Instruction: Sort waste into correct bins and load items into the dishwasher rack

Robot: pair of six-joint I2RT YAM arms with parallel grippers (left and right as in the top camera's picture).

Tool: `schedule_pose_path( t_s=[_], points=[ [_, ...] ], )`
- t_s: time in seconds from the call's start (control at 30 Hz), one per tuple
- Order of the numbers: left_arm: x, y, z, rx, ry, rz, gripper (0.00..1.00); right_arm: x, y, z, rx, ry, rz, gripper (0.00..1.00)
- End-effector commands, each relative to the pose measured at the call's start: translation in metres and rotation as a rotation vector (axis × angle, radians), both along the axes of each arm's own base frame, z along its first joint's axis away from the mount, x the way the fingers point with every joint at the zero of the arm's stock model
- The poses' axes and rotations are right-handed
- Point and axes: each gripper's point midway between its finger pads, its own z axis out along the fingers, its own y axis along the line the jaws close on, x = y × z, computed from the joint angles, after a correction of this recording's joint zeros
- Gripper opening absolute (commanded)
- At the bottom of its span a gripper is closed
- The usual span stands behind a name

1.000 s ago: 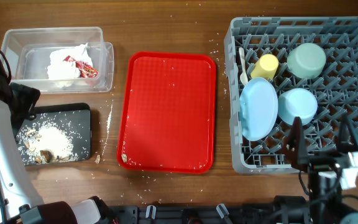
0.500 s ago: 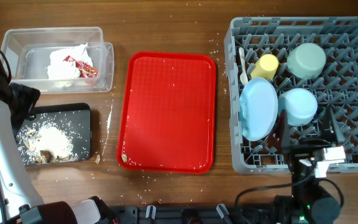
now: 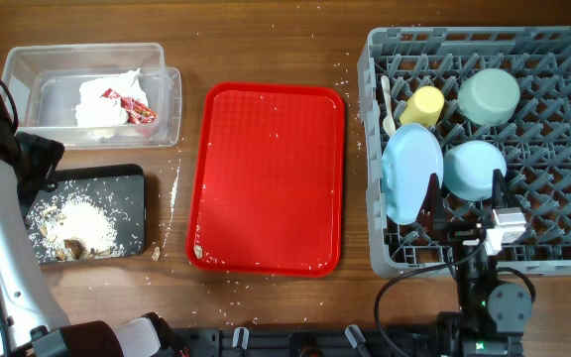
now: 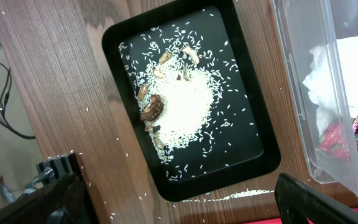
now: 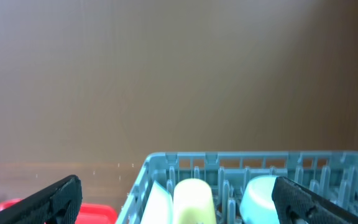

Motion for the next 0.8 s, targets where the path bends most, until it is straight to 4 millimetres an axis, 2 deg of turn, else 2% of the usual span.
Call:
schedule_pose_path(
  t_s=[0.0,0.4,0.77],
  points=[
    [0.0,0.002,0.001,0.004,-0.003,0.004,1.0,0.001,0.002,-0.012,-0.008,0.048,0.012,1.0],
    [0.0,0.002,0.001,0.004,-0.003,0.004,1.0,0.004,0.002,-0.047,0.0,0.191,0.013,1.0],
    [0.0,0.002,0.001,0.004,-0.003,0.004,1.0,0.005,0.001,-0.05,0.0,0.202,0.009,1.0]
  ],
)
